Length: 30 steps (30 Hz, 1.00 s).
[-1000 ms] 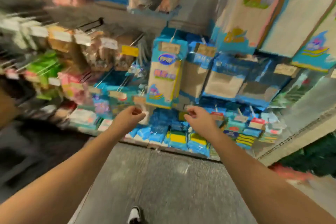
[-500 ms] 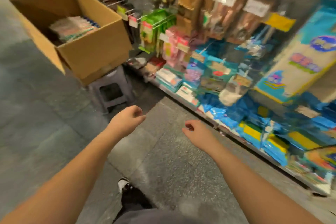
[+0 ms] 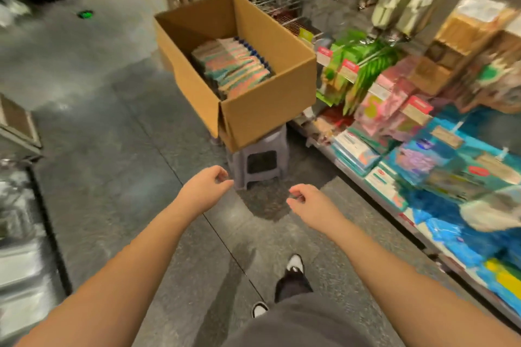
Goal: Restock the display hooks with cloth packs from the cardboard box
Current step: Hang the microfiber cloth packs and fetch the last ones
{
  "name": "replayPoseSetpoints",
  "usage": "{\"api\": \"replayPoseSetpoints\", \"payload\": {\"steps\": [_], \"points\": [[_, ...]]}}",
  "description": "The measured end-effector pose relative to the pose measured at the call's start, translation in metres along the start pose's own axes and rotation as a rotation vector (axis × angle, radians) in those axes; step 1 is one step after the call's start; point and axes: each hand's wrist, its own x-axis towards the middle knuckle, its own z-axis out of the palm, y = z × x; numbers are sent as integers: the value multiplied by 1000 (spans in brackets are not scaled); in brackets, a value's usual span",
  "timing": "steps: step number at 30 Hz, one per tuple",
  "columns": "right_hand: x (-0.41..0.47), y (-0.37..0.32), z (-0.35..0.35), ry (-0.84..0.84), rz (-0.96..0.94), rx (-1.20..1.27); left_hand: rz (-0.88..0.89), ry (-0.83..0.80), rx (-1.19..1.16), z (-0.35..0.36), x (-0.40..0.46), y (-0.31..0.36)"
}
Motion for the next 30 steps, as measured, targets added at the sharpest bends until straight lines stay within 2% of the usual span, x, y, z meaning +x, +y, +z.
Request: {"api": "replayPoseSetpoints", "payload": {"steps": [10,14,18,23,30], "points": [[205,-120,-38,55,-152,126,38,102,-44,-120,177,11],[292,-165,-67,54,-147,186,1,108,-27,-174,260,16],[365,-193,-93,64,-61,293,4,41,18,-209,336,26],[450,-204,-104,97,159,463,24,-41,15,-215,435,35],[554,-180,-85,158,483,645,103,-307,165,-197,579,34]]}}
